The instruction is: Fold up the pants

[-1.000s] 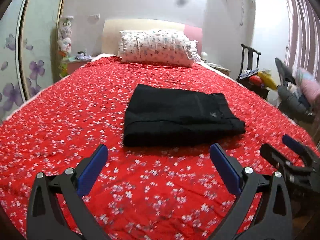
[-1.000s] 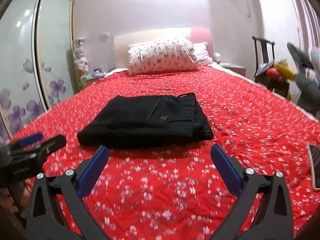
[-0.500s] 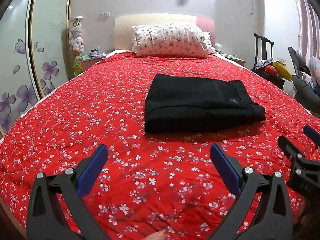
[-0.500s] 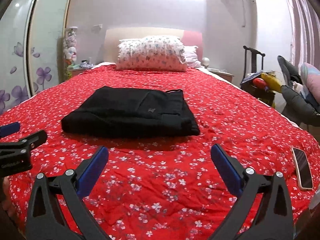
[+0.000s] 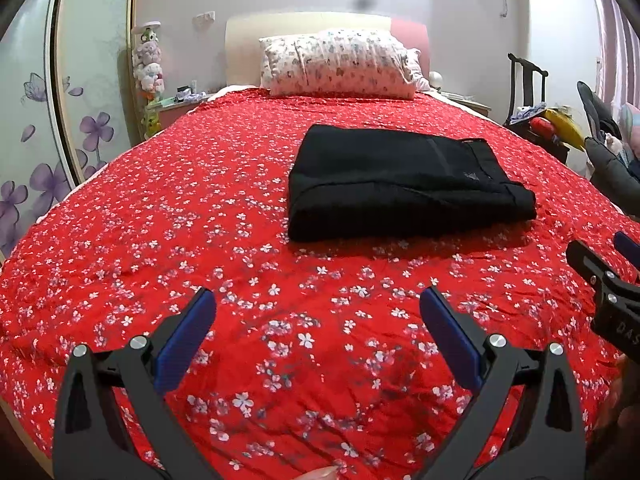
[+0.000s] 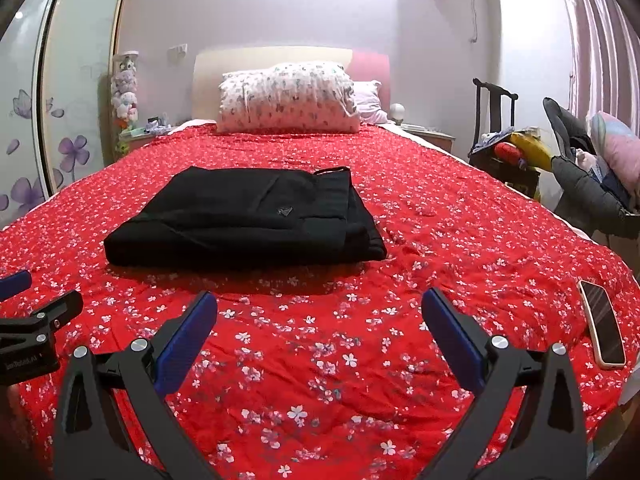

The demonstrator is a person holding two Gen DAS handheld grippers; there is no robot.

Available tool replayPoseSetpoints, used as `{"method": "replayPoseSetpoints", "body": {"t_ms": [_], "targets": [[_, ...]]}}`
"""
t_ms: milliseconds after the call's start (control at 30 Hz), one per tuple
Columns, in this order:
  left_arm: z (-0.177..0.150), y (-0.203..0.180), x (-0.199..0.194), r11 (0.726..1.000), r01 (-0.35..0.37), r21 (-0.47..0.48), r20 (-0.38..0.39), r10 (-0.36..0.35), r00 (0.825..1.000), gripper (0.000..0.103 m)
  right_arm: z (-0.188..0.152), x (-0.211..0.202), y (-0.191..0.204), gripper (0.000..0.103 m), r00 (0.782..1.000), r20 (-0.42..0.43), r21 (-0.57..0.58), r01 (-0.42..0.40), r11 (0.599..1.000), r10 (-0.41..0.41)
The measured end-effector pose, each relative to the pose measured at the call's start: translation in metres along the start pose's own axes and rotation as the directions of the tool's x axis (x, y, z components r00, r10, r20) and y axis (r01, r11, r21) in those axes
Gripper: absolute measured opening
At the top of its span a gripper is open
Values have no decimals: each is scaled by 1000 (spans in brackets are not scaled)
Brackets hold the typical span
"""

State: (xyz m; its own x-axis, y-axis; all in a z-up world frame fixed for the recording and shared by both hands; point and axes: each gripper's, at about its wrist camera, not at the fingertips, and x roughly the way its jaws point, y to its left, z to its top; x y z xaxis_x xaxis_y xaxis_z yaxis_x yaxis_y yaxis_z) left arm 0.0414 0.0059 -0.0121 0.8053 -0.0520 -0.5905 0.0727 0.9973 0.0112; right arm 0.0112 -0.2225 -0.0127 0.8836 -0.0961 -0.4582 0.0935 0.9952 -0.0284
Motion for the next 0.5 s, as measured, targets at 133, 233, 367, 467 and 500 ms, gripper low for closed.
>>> {"method": "replayPoseSetpoints", "body": {"t_ms": [133,233,367,467,500], "targets": [[-2,-3,1,1000,2,10,0,-2,1000,101,-1,2,0,102,1000,-10,-1,-2,1000,2],[-2,-5,2,1000,3,15,-2,-3,1000,101,-1,2,2,102,1000,-14,-3,-1,1000,1],[-3,-5,3,1000,6,15,-5,-6,1000,101,-2,2,3,102,1000,-18,-3,0,1000,0],[-3,-6,3,1000,6,15,-6,-6,1000,101,-2,2,2,102,1000,-21,-2,0,1000,0],[-3,-6,3,1000,7,14,-6,-7,1000,101,-2,3,2,102,1000,-22,-1,1,1000,-1]]}}
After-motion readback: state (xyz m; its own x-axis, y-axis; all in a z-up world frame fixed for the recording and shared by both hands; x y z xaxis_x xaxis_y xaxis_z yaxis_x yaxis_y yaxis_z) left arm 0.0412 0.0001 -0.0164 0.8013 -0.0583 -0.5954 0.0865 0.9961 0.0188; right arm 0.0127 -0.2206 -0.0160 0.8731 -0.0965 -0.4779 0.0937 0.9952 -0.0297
